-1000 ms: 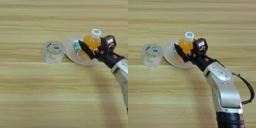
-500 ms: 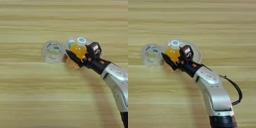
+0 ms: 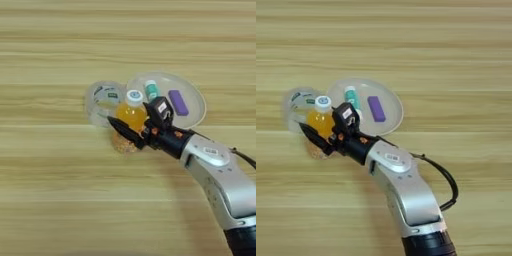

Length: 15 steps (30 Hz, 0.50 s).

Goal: Move the objects on the table

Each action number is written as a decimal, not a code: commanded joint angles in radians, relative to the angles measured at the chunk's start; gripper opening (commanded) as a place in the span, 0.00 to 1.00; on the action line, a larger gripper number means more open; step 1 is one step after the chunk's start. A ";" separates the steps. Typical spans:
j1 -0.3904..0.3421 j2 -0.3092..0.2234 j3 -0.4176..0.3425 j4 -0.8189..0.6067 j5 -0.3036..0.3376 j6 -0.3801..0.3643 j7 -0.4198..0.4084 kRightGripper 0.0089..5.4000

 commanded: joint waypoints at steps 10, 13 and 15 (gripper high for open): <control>-0.042 -0.002 0.013 0.010 -0.034 -0.065 -0.008 0.82; -0.048 0.000 0.011 0.013 -0.040 -0.069 -0.010 0.87; -0.051 0.000 0.009 0.011 -0.042 -0.071 -0.011 0.92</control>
